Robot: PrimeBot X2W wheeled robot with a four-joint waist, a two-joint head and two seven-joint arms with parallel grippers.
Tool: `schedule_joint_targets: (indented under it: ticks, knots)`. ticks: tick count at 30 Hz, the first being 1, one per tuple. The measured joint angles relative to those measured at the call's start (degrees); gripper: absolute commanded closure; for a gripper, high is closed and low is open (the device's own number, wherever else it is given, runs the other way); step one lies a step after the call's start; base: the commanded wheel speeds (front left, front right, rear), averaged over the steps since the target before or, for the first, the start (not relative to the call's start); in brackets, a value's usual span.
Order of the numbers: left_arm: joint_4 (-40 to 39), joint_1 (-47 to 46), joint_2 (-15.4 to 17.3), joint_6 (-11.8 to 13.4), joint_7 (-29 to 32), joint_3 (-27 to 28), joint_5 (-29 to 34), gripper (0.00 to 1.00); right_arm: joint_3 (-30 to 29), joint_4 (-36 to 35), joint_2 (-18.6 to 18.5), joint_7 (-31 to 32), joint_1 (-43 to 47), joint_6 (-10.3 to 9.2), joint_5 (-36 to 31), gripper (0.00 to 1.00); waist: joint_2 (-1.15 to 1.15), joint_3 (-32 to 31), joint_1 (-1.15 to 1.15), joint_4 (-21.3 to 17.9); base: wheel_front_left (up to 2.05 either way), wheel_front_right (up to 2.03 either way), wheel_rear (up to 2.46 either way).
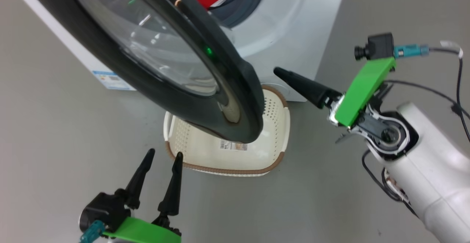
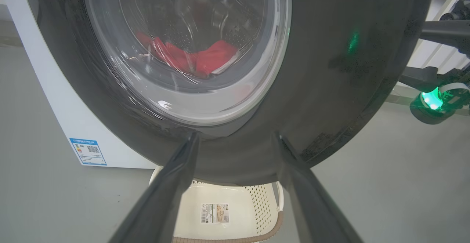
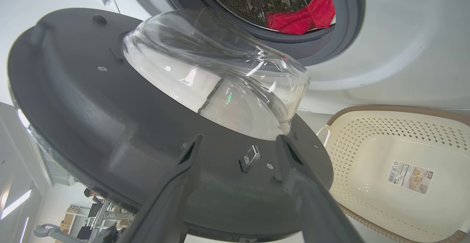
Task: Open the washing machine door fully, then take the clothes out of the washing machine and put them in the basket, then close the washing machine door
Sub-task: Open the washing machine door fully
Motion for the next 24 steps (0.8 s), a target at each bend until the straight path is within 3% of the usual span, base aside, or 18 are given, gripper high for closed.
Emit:
schedule_joint_targets:
  ticks: [24]
  knots:
    - [-0.4, 5.7, 0.6, 0.0, 0.0, 6.1, 2.4, 0.00, -1.3, -3.0, -5.1, -13.0, 23.8, 0.00, 1.0, 0.00, 0.00, -6.0, 0.00, -8.5, 0.00, 0.00, 0.00]
